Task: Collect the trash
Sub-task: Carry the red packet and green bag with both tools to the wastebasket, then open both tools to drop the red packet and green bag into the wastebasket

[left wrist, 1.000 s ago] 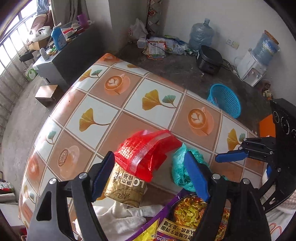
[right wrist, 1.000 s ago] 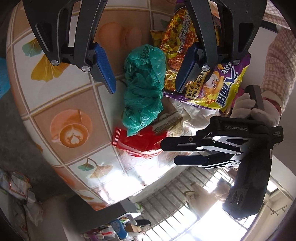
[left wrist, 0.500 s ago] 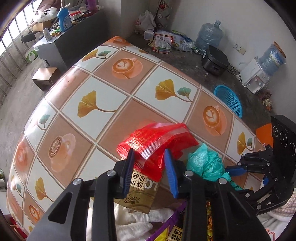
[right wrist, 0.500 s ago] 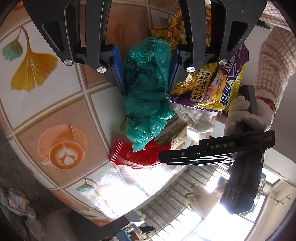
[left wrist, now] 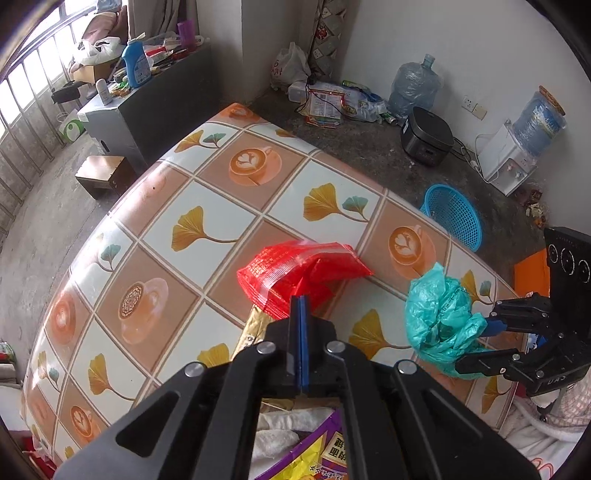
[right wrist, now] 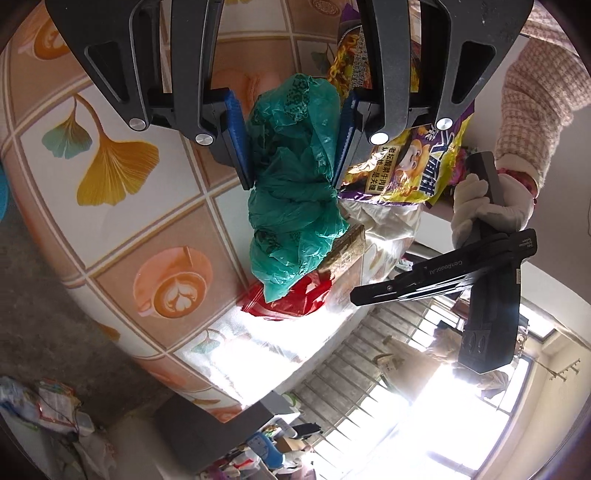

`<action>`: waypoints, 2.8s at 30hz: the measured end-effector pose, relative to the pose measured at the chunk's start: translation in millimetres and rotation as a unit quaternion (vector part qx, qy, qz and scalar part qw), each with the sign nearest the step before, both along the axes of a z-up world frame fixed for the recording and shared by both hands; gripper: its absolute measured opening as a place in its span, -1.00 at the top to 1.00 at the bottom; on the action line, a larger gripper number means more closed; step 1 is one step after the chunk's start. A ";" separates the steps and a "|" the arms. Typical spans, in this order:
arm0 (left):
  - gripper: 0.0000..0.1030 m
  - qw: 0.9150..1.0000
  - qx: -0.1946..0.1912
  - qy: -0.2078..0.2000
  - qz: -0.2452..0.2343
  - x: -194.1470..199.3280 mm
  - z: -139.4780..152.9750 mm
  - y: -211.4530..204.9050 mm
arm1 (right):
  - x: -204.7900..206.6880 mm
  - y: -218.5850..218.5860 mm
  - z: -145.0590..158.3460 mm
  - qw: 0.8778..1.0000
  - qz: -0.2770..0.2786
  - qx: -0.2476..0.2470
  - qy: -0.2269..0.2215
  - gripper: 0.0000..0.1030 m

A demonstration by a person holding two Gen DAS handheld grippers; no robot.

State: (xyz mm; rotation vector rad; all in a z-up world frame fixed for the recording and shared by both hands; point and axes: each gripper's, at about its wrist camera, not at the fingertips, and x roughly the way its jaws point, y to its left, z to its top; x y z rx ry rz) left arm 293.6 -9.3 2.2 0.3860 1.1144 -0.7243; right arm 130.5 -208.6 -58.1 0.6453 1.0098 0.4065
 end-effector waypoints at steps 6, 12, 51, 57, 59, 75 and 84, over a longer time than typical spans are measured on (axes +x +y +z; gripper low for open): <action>1.00 0.999 0.000 -0.044 -0.024 -18.9 22.4 -7.8 | -9.9 -6.2 5.5 1.000 -0.013 0.001 -0.012 0.25; 0.15 0.996 0.031 -0.053 -0.064 -19.9 6.9 -34.8 | -15.7 -15.5 4.2 1.000 -0.026 0.003 -0.014 0.25; 0.74 0.987 -0.038 -0.024 -0.156 -70.3 20.4 -260.9 | -138.2 -232.1 -44.4 0.928 -0.366 0.067 0.024 0.25; 0.70 0.978 -0.058 0.070 -0.185 -99.5 -22.5 -383.1 | -140.9 -306.3 -70.3 0.897 -0.436 0.043 0.063 0.20; 0.65 0.975 -0.061 0.082 -0.199 -108.7 -38.3 -425.6 | -130.3 -331.0 -82.0 0.895 -0.440 0.022 0.067 0.13; -0.27 0.973 -0.116 0.032 -0.196 -114.9 -49.9 -455.4 | -139.2 -337.7 -106.8 0.858 -0.485 -0.147 0.081 -0.34; -0.43 0.969 -0.163 -0.069 -0.173 -137.2 65.7 -339.3 | -134.4 -265.1 -3.9 0.819 -0.472 -0.313 -0.088 -0.85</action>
